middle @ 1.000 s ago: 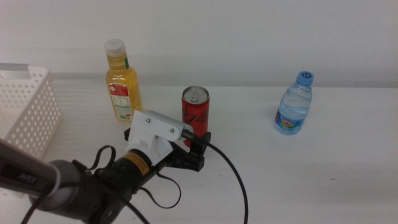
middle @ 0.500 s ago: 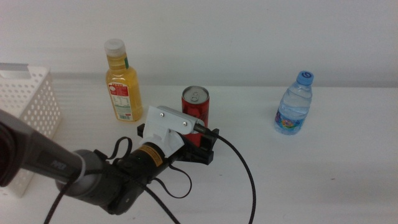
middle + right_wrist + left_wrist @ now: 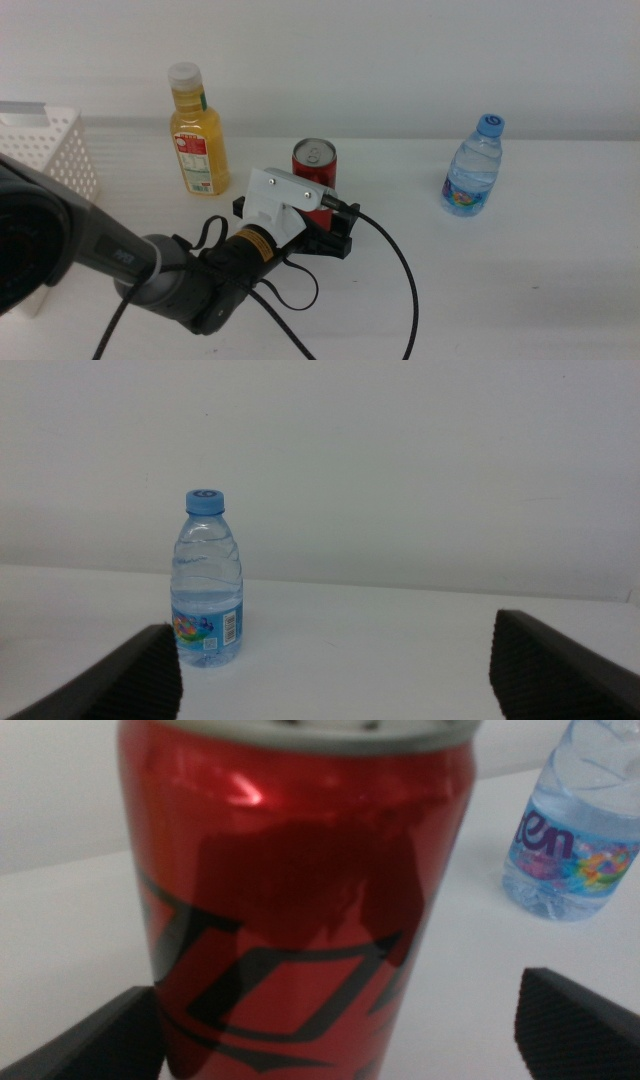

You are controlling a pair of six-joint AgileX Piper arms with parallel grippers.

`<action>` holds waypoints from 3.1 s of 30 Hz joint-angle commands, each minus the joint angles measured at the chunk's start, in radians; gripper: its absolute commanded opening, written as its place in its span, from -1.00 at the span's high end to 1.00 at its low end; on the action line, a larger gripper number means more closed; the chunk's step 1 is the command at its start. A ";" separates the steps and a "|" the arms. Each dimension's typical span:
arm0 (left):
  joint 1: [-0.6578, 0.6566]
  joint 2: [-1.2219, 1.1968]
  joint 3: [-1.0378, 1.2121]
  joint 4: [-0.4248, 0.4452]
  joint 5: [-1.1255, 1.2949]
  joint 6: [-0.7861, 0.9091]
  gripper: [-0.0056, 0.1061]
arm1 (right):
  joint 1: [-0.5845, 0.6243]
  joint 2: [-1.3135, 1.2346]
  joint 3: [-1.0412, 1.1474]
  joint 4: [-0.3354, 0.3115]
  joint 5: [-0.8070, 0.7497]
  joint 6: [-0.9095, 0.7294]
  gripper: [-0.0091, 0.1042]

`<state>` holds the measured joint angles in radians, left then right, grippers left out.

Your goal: Use arms to grab the bottles and put them into the dustbin to the left of the table.

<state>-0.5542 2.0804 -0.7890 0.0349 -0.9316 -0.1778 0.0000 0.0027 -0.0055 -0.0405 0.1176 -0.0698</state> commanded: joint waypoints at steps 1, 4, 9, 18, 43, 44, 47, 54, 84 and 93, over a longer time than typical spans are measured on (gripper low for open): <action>-0.004 0.014 -0.015 0.007 -0.017 -0.013 -0.78 | 0.000 -0.038 0.044 -0.004 -0.001 -0.007 -0.60; -0.004 0.023 -0.032 0.020 -0.015 -0.013 -0.78 | 0.000 -0.038 0.044 -0.004 -0.001 -0.007 -0.60; -0.004 0.023 -0.048 0.029 -0.001 -0.014 -0.78 | 0.000 -0.038 0.044 -0.004 -0.001 -0.007 -0.60; -0.004 0.025 -0.084 0.025 0.035 -0.014 -0.78 | 0.000 -0.038 0.044 -0.004 -0.001 -0.007 -0.60; -0.004 0.094 -0.157 0.029 0.048 0.012 -0.63 | 0.000 -0.038 0.044 -0.004 -0.001 -0.007 -0.60; -0.004 0.094 -0.157 0.029 0.050 0.026 -0.56 | 0.000 -0.038 0.044 -0.004 -0.001 -0.007 -0.60; -0.004 0.094 -0.157 0.029 0.062 0.048 -0.27 | 0.000 -0.038 0.044 -0.004 -0.001 -0.007 -0.60; -0.004 0.094 -0.157 0.050 0.047 0.050 0.68 | 0.000 -0.038 0.044 -0.004 -0.001 -0.007 -0.60; -0.004 -0.801 0.095 0.020 1.149 0.071 0.93 | 0.000 -0.038 0.044 -0.004 -0.001 -0.005 -0.60; 0.120 -0.854 -0.159 -0.022 1.775 0.219 0.93 | 0.000 -0.038 0.044 -0.004 -0.001 -0.005 -0.60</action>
<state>-0.4702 1.2383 -0.8965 0.0331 0.7698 -0.0157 0.0000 0.0027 -0.0055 -0.0405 0.1176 -0.0698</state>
